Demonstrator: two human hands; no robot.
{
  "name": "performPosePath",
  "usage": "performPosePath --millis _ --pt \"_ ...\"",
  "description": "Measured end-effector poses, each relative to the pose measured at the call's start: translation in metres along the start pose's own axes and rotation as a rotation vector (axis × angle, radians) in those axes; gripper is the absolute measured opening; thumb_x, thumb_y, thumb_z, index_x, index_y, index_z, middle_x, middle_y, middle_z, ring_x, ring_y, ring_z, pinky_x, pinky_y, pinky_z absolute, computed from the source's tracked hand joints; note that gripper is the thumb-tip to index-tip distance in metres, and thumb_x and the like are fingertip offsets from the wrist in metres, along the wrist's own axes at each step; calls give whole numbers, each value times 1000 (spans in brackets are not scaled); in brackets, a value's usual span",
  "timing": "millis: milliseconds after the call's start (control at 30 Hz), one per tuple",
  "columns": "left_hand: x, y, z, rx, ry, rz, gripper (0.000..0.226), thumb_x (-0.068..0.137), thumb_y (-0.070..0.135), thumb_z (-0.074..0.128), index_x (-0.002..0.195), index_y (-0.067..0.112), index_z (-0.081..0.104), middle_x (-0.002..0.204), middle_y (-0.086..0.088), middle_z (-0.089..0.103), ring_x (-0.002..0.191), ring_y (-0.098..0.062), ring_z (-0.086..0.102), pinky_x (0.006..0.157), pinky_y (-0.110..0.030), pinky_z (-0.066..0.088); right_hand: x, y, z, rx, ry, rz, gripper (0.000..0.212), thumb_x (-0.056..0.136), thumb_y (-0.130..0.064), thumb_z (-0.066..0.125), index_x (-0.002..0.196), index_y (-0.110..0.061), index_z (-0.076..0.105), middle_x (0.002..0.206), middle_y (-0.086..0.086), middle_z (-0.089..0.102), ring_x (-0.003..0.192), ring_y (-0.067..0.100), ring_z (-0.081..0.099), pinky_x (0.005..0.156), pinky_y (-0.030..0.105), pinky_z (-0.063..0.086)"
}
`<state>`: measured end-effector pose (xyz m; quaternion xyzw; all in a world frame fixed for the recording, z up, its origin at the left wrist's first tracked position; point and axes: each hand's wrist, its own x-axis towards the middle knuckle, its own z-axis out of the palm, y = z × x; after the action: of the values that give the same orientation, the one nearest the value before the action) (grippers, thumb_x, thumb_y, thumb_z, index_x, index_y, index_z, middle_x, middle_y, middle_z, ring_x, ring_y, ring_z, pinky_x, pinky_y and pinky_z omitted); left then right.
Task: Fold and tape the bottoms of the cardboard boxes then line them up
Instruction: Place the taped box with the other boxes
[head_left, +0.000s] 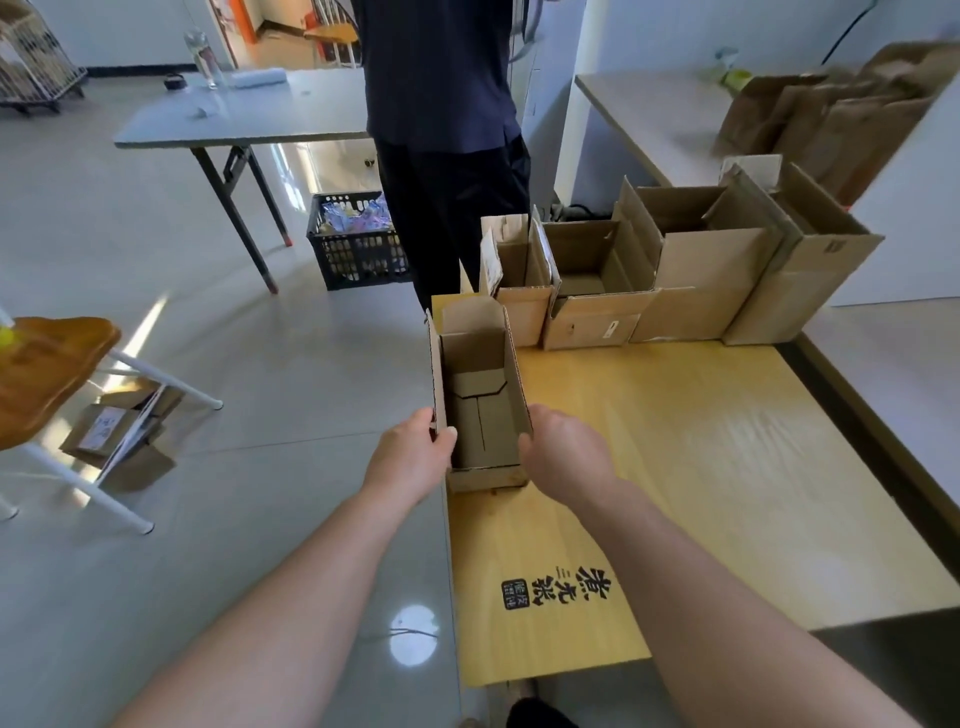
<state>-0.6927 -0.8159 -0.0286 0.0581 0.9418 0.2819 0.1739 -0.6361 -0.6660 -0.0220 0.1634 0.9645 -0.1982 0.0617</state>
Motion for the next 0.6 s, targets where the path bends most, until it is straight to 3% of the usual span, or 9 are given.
performPosePath --millis 67,167,300,433,600 --pt "-1 -1 -1 -6 -24 -19 54 98 43 41 143 14 35 133 -11 53 119 -30 49 92 -33 41 -4 -3 -4 -7 17 -3 30 98 -33 42 117 -12 49 106 7 62 86 25 58 70 33 49" --pt "-6 -2 -1 -50 12 -39 70 94 55 42 149 18 22 150 -7 37 134 -29 39 103 -40 37 -19 -1 -9 -7 103 -13 44 99 -41 40 130 -11 46 121 7 57 104 26 58 77 35 47" --pt "-33 14 4 -59 199 104 69 93 50 48 149 16 26 156 -5 24 143 -24 21 111 -41 26 -44 15 -10 -34 139 15 39 98 -38 42 126 -12 49 121 6 56 104 27 56 76 34 46" --pt "-72 31 23 21 280 321 63 91 46 53 145 19 35 154 0 26 140 -19 24 111 -34 27 -71 36 -19 -53 166 55 38 97 -34 44 129 -14 47 128 5 51 111 25 52 81 35 46" --pt "-123 47 78 112 103 419 51 95 39 50 141 22 38 135 4 48 120 -13 47 92 -26 43 -128 86 -27 -82 171 51 44 97 -33 45 138 -18 42 144 2 38 128 21 37 97 33 41"
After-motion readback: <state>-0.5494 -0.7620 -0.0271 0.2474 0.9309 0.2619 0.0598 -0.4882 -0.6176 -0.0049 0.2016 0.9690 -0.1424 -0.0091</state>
